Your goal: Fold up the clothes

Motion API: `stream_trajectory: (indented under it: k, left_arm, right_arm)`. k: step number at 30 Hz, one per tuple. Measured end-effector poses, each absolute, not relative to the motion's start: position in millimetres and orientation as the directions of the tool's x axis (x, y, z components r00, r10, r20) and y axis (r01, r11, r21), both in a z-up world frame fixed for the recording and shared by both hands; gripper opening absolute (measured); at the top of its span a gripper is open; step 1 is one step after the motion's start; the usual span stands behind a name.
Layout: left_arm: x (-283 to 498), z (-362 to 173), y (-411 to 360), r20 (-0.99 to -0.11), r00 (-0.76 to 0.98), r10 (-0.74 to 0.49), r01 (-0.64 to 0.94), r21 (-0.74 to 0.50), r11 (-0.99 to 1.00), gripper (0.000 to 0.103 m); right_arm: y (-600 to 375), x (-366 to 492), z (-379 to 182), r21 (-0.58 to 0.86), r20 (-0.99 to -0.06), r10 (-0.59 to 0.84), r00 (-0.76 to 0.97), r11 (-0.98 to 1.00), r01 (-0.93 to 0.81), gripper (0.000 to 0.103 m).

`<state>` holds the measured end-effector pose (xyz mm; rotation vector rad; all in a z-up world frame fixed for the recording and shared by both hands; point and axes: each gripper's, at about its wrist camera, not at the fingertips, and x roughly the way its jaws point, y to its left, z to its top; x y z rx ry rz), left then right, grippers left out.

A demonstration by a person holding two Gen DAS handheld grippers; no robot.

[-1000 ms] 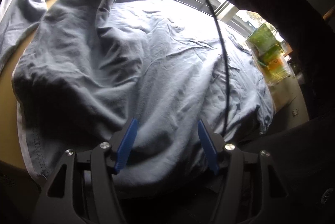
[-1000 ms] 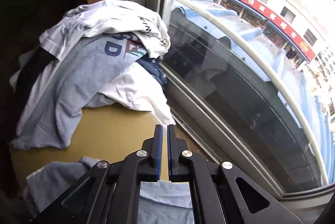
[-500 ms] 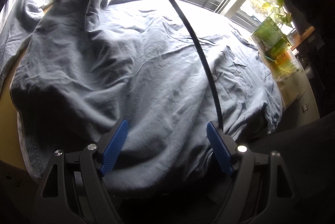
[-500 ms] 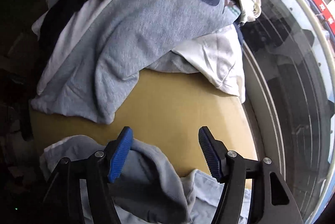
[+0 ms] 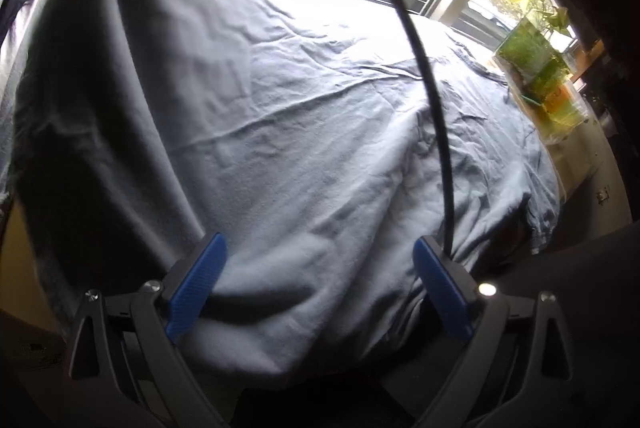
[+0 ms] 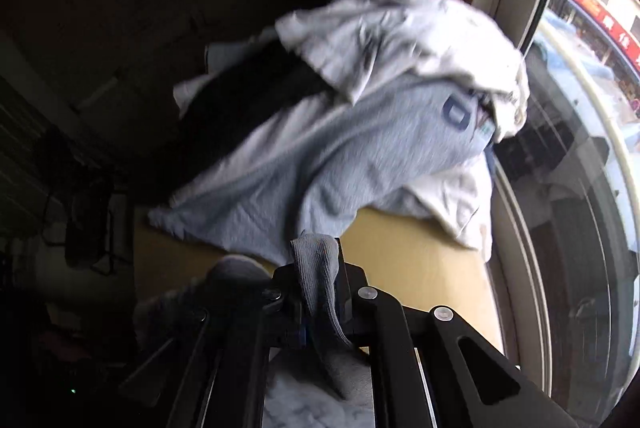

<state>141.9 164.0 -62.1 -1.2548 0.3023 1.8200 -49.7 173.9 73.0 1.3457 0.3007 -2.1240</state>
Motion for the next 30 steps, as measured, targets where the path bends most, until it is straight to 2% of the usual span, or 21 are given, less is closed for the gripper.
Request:
stream_trajectory:
  k: [2,5,9,11,14,19,21,30]
  left_arm:
    - [139.0,-63.1,163.4,-0.856,-0.136,0.499,-0.759,-0.234,-0.608,0.097]
    - [138.8,-62.7,166.9,-0.866,-0.136,0.48,-0.768,-0.214,-0.604,0.098]
    - [131.0,-62.8,168.4,-0.878,-0.16,0.452,-0.75,-0.189,-0.633,0.1]
    - [128.7,-62.7,169.8,-0.886,-0.163,0.435,-0.761,-0.168,-0.627,0.1]
    - [119.5,-62.9,170.5,-0.892,-0.193,0.408,-0.756,-0.13,-0.641,0.1]
    - [108.3,-68.0,190.1,-0.912,-0.235,0.338,-0.781,-0.03,-0.624,0.102]
    - [104.6,-69.1,200.2,-0.912,-0.246,0.33,-0.799,-0.002,-0.602,0.102]
    - [116.4,-66.2,269.2,-0.903,-0.17,0.394,-0.917,-0.001,-0.398,0.103]
  right_arm:
    - [180.3,-54.4,81.4,0.056,-0.844,-0.34,-0.414,-0.825,0.562,0.008]
    - [194.3,-65.5,74.6,-0.116,-0.806,-0.174,-0.566,-0.891,0.44,0.009]
    - [246.1,-64.7,64.5,-0.081,-0.862,-0.105,-0.495,-0.938,0.338,0.011]
    - [273.5,-41.1,57.9,-0.062,-0.886,-0.104,-0.452,-0.94,0.337,0.021]
    - [339.7,11.9,43.9,-0.035,-0.912,-0.062,-0.406,-0.973,0.226,0.029]
    - [428.7,117.6,-6.6,-0.034,-0.975,0.029,-0.221,-0.999,0.018,0.03]
    - [448.3,159.0,-15.3,0.016,-0.963,-0.005,-0.268,-0.999,-0.039,0.032]
    - [493.5,312.7,-59.7,0.026,-0.936,0.137,-0.325,-0.892,-0.452,0.032]
